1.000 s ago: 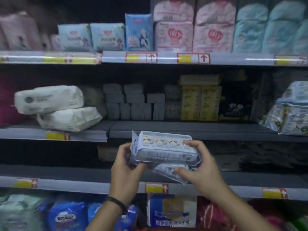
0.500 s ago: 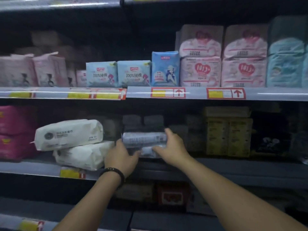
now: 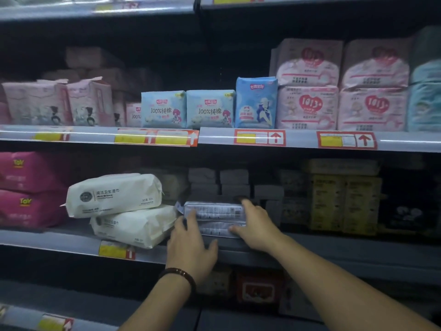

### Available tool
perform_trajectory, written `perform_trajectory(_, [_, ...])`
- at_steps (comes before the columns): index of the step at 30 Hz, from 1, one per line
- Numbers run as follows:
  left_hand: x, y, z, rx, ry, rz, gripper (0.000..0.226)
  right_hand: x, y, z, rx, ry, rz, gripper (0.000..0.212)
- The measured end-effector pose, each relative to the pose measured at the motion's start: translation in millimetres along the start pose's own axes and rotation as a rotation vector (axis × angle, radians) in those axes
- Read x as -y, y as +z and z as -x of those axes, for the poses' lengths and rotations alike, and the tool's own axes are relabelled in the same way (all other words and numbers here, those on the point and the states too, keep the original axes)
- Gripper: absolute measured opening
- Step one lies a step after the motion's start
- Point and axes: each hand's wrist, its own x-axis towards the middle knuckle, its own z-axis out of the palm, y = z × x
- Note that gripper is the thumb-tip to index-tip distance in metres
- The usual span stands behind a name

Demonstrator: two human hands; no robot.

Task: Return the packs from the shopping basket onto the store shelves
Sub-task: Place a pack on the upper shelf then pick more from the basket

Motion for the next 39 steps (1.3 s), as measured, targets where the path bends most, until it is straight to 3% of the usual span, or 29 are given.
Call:
perform_trajectory(5, [-2, -18, 21, -0.026, 0.008, -0.04, 0.077, 1, -11, 25, -0.086, -0.005, 0.0, 0.079])
perform_trajectory(8, [-10, -25, 51, -0.091, 0.142, -0.023, 0.055, -10, -20, 70, -0.149, -0.099, -0.035, 0.056])
perform_trajectory(10, [-17, -22, 82, -0.05, 0.257, 0.01, 0.035, -24, -23, 112, -0.18, -0.174, -0.039, 0.038])
perform_trajectory(13, [-23, 1, 141, 0.181, 0.36, 0.051, 0.017, -58, -14, 180, -0.175, -0.246, -0.013, 0.023])
perform_trajectory(17, [-23, 56, 219, 0.484, 0.346, 0.097, 0.013, -122, 15, 263, -0.079, -0.17, -0.003, 0.015])
perform_trajectory(21, [-8, 115, 291, 0.754, 0.217, 0.086, 0.013, -215, 60, 348, -0.066, 0.111, 0.009, 0.014])
perform_trajectory(24, [-3, 143, 311, 1.038, 0.275, -0.174, 0.039, -260, 79, 380, 0.226, 0.344, 0.141, 0.017])
perform_trajectory(27, [-3, 164, 323, 1.266, 0.249, -0.287, 0.059, -272, 92, 395, 0.445, 0.431, 0.134, 0.032])
perform_trajectory(32, [-6, 193, 349, 1.376, 0.176, -0.348, 0.086, -280, 130, 422, 0.818, 0.519, 0.242, 0.098])
perform_trajectory(36, [-14, 212, 374, 1.435, 0.0, -0.267, 0.103, -287, 145, 438, 0.83, 0.492, 0.354, 0.116])
perform_trajectory(39, [-20, 217, 383, 1.373, -0.037, -0.285, 0.099, -296, 148, 443, 0.84, 0.481, 0.419, 0.125])
